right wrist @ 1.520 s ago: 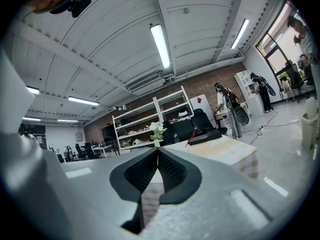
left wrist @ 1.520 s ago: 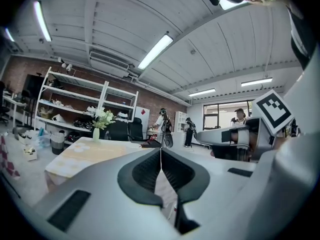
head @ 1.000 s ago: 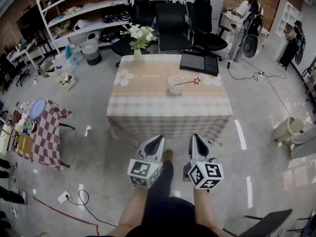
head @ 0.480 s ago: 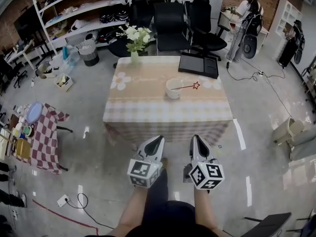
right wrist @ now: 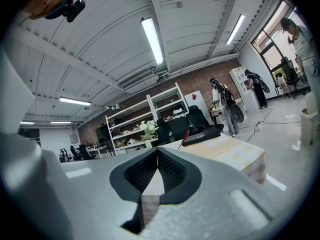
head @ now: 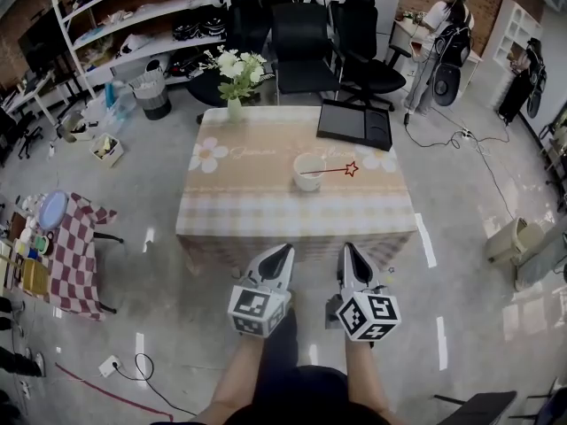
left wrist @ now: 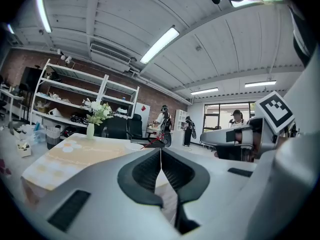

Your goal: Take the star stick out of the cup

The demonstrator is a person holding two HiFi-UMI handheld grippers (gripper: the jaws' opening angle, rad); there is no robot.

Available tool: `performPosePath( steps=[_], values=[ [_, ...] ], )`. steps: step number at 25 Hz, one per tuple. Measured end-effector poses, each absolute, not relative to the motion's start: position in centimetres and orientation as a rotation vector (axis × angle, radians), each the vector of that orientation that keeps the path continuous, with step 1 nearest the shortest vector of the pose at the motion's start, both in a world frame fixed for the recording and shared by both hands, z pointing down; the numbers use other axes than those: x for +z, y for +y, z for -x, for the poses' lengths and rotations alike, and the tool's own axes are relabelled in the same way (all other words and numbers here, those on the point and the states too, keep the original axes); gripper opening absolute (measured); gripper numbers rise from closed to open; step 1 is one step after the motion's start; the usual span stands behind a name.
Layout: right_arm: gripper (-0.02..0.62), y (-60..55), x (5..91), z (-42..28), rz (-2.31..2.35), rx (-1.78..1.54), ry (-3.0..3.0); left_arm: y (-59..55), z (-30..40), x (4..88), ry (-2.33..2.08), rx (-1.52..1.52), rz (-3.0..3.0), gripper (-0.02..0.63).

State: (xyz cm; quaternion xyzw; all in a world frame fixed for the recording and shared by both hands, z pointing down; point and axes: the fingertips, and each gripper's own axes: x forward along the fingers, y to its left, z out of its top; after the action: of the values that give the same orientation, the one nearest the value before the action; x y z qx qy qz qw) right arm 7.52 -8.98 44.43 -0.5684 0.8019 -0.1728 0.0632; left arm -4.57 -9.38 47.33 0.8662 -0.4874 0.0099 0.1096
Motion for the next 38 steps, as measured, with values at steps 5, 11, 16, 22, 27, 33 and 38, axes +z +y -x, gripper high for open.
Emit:
performPosePath(
  steps=[5,11,16,22,27,33,38],
  values=[
    [0.003,-11.7,44.2,-7.6,1.718,-0.540,2.406,-12.2,4.3,46.9,-1.415,0.032,-2.560,0.012],
    [0.003,-15.1,43.9,-7.8,1.706,-0.559,2.408,-15.4,3.5,46.7,-1.389,0.045,-2.556,0.012],
    [0.003,-17.7,43.7,-8.5,1.734,-0.566,2.385,-18.4,2.5,46.8,-1.352,0.070,-2.563,0.012],
    [0.003,-21.0,43.0,-9.8,1.784,-0.532,2.322,-22.1,1.9,46.3,-1.322,0.076,-2.581,0.012],
    [0.003,-23.8,41.5,-10.1,1.799,-0.450,2.283,-25.5,2.3,46.0,-1.327,0.059,-2.586,0.012],
    [0.003,-27.0,40.0,-9.6,1.797,-0.395,2.287,-29.1,2.0,44.8,-1.305,0.031,-2.614,0.012],
    [0.003,-29.3,39.2,-9.7,1.801,-0.351,2.278,-31.7,2.3,44.2,-1.303,0.006,-2.634,0.012]
  ],
)
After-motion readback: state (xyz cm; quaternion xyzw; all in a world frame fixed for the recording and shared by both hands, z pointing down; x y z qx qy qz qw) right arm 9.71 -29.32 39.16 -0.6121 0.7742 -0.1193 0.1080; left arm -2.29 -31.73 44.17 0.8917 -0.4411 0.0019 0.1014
